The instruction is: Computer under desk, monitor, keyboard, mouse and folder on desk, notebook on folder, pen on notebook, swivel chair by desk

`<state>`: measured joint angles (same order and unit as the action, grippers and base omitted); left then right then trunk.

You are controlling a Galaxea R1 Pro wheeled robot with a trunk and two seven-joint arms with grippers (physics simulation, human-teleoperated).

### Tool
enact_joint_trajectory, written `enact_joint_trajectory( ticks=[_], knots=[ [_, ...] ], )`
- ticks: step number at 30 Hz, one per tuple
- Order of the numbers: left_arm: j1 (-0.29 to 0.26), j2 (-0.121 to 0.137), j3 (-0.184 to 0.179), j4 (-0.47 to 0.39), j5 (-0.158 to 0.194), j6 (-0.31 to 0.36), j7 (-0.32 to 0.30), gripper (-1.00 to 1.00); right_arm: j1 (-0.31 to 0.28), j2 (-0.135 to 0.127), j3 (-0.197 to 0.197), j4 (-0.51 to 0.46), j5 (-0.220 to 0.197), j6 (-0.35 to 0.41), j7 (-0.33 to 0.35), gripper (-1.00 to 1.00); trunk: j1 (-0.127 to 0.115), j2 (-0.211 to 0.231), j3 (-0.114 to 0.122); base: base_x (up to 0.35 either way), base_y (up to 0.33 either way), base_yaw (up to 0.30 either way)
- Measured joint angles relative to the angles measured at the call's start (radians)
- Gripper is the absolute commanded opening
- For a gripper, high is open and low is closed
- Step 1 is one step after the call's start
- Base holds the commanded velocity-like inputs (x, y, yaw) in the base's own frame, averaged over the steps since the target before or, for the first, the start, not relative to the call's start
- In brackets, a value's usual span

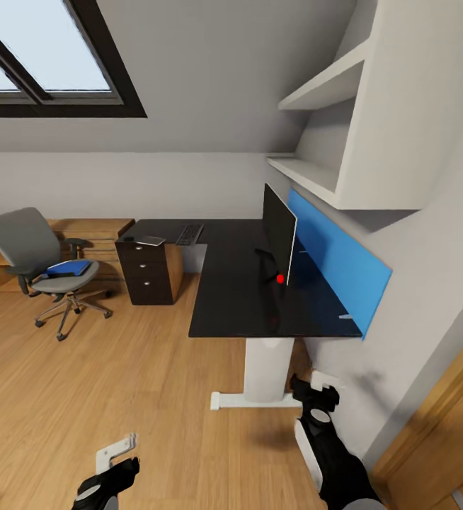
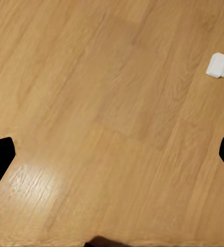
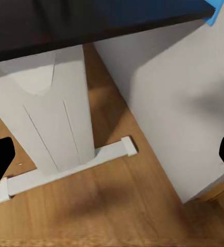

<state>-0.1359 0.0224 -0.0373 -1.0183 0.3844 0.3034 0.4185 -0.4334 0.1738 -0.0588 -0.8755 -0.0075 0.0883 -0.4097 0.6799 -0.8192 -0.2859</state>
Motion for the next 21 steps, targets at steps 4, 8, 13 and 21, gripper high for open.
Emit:
enact_joint_trajectory(
  ticks=[4, 8, 13, 21],
  knots=[
    [0.000, 0.012, 0.001, 0.056, 0.000, -0.086, -0.004, 1.00, 0.053, 0.000, -0.002, 0.078, -0.002, -0.022, 0.010, 1.00, -0.015, 0.028, 0.012, 0.000, 0.000, 0.000],
    [0.019, 0.017, 0.001, 0.064, 0.002, -0.108, -0.005, 1.00, 0.062, -0.001, 0.000, 0.169, 0.001, -0.116, 0.012, 1.00, -0.031, 0.056, 0.025, 0.000, 0.000, 0.000],
    [0.068, 0.020, 0.003, 0.221, 0.005, -0.151, 0.000, 1.00, 0.065, -0.002, 0.005, 0.404, -0.001, -0.309, 0.015, 1.00, -0.050, 0.091, 0.040, 0.000, 0.000, 0.000],
    [0.072, 0.023, -0.007, 0.470, -0.044, -0.355, -0.088, 1.00, 0.064, -0.036, 0.003, 0.620, 0.000, -0.597, 0.015, 1.00, -0.073, 0.133, 0.059, 0.000, 0.000, 0.063]
  ],
)
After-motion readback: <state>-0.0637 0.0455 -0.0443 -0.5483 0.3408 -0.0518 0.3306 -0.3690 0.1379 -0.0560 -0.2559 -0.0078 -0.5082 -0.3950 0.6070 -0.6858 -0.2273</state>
